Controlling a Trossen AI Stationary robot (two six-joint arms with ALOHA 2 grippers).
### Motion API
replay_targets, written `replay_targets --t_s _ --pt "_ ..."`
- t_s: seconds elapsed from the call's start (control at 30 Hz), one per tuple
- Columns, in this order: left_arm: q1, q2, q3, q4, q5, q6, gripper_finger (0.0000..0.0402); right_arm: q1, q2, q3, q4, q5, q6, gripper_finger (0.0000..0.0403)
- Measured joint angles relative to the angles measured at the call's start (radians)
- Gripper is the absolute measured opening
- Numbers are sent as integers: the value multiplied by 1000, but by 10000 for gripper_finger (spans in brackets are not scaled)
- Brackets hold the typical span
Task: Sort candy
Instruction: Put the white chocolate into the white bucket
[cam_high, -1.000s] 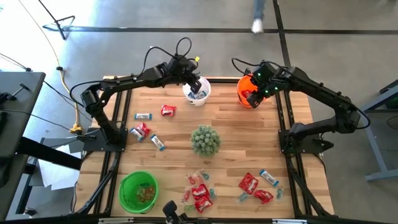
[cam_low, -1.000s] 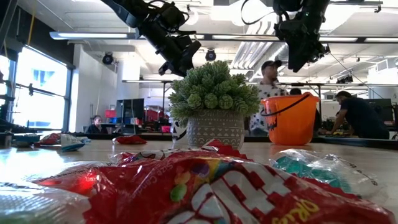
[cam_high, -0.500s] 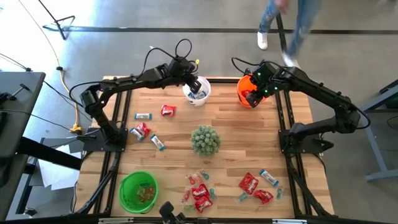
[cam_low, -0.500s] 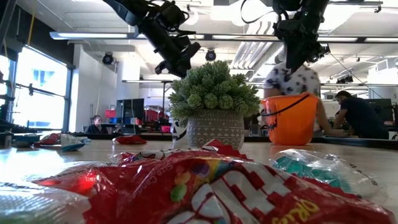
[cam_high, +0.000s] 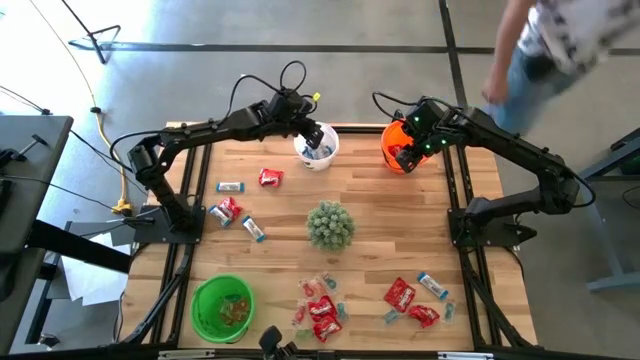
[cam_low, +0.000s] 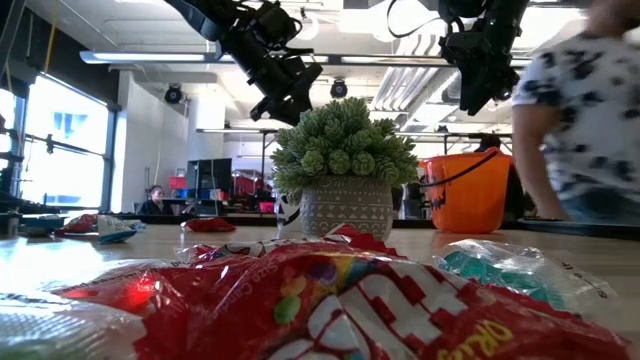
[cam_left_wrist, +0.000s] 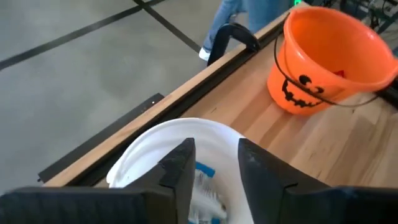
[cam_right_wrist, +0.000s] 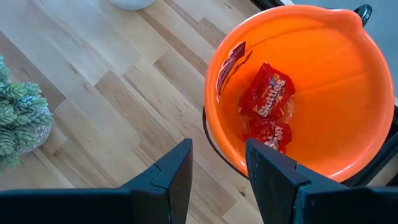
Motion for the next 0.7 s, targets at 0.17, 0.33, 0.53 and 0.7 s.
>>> replay_targets --t_s 0.17,0.33,0.53,0.7 --pt "0 0 0 -7 13 16 124 0 0 0 0 0 0 144" --pt "-6 -21 0 -112 51 -8 118 0 0 0 0 0 0 144" --pt "-32 -48 0 -338 55 25 106 0 0 0 1 0 0 144" --pt "-78 -51 0 -628 -38 -3 98 0 0 0 3 0 0 144"
